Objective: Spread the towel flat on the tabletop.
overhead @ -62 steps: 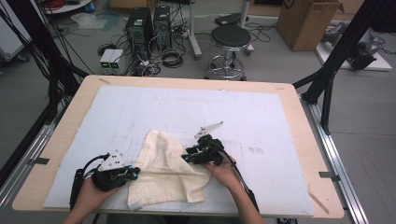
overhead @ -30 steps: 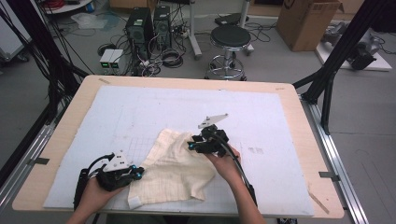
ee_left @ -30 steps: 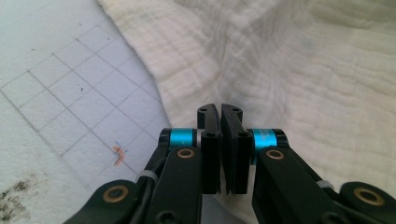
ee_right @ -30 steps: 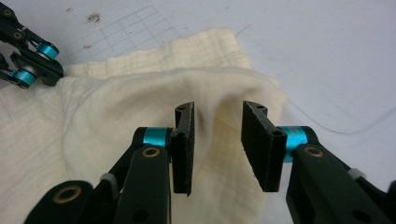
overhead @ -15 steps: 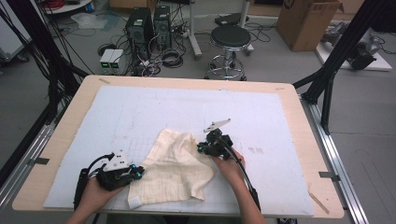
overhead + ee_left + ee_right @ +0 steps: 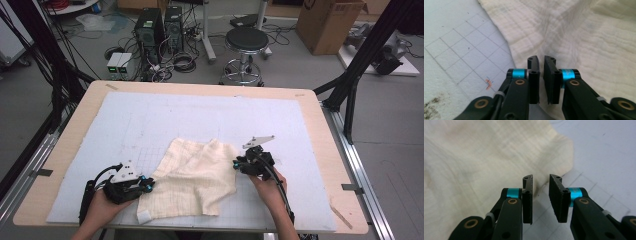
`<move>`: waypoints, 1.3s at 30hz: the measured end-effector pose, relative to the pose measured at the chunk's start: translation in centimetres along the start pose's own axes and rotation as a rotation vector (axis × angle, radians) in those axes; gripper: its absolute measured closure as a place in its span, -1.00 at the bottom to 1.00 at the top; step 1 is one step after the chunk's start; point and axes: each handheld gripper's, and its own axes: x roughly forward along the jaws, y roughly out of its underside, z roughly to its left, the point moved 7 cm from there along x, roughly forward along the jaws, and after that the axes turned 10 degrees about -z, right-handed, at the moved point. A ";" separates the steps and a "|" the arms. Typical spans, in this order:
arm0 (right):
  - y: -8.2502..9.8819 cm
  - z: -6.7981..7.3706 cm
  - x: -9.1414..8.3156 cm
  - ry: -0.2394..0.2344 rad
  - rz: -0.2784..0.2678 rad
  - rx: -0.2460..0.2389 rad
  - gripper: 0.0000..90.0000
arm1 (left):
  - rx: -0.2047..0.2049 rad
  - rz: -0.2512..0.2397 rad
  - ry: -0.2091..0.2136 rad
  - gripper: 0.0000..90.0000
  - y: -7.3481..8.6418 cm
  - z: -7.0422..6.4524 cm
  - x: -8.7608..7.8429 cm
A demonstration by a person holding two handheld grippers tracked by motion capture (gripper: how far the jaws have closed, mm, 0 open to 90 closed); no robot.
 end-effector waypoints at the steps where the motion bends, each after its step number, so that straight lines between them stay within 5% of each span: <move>1: -0.3 -0.1 -0.2 0.003 -0.021 0.007 0.55 | -0.013 -0.016 0.002 0.72 -0.3 0.1 -0.1; 3: -1.0 -0.4 -0.3 0.003 -0.082 0.007 0.49 | -0.040 -0.056 -0.005 0.65 -1.1 0.6 -0.1; 10: -1.8 -1.8 1.2 0.026 -0.108 0.042 0.35 | -0.059 -0.109 -0.089 0.46 -4.3 3.3 2.3; 14: -2.1 -2.4 1.7 0.020 -0.110 0.069 0.29 | -0.086 -0.104 -0.091 0.47 -5.8 4.7 5.1; 18: -1.9 -2.6 2.3 0.010 -0.092 0.064 0.24 | -0.064 -0.060 -0.112 0.47 -6.9 5.7 7.6; 23: -1.4 -3.0 3.0 0.017 -0.061 0.074 0.37 | -0.105 0.007 -0.125 0.40 -7.0 6.8 10.0; 27: -1.1 -3.0 3.6 0.031 -0.038 0.033 0.57 | -0.116 0.054 -0.144 0.47 -6.0 7.4 10.9; 32: -1.1 -2.8 3.7 0.003 -0.037 0.036 0.88 | -0.087 0.041 -0.148 0.87 -6.2 6.9 11.1; 35: -1.2 -2.8 3.6 0.014 -0.024 0.022 0.90 | -0.066 0.047 -0.160 0.92 -6.2 6.9 11.1; 39: -2.0 -3.7 3.2 0.055 -0.027 0.022 0.90 | -0.084 0.025 -0.231 0.93 -6.4 8.1 10.5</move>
